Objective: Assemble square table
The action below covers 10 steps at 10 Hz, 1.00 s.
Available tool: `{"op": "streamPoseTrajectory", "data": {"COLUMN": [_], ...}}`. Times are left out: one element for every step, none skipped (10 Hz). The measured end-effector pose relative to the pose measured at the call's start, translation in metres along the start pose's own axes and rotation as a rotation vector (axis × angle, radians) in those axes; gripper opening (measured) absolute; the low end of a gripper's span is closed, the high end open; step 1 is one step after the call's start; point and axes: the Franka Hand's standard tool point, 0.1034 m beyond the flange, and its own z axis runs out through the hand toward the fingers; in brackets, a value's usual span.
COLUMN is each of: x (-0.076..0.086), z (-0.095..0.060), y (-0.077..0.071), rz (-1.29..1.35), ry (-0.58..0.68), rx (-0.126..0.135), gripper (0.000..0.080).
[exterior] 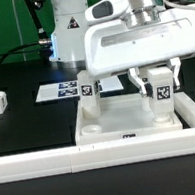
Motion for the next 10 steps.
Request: {"op": "streamPoseTrajectory", "data": {"x": [-0.0021,-0.0053,-0.0061,-0.006,-0.0059,-0.0059,-0.0061,-0.0061,-0.0062,-0.0062], "z": [0.0014,0.004,0.0059,0.0061,0.006,0.006,0.0061,0.0061,0.0061,0.0061], "y": [-0.0004,0.0002,0.0011,0.0011,0.0011,0.0012,0.0012,0.0012,0.0012,0.0012], "rz": [-0.001,0.0,0.002,0.002,0.002,0.002,0.002,0.002,0.002,0.002], "ry": [-0.004,-0.01,-0.011,-0.011,-0.011,-0.011,-0.012,-0.012,-0.012,-0.012], "rx": [0.001,0.0,-0.001,-0.001,-0.001,-0.001,-0.001,-0.001,-0.001,-0.001], "gripper": [0.0288,0.0288,0.0288,0.0288,0.0288,0.0315,0.0315,0.0491,0.0491,0.0615]}}
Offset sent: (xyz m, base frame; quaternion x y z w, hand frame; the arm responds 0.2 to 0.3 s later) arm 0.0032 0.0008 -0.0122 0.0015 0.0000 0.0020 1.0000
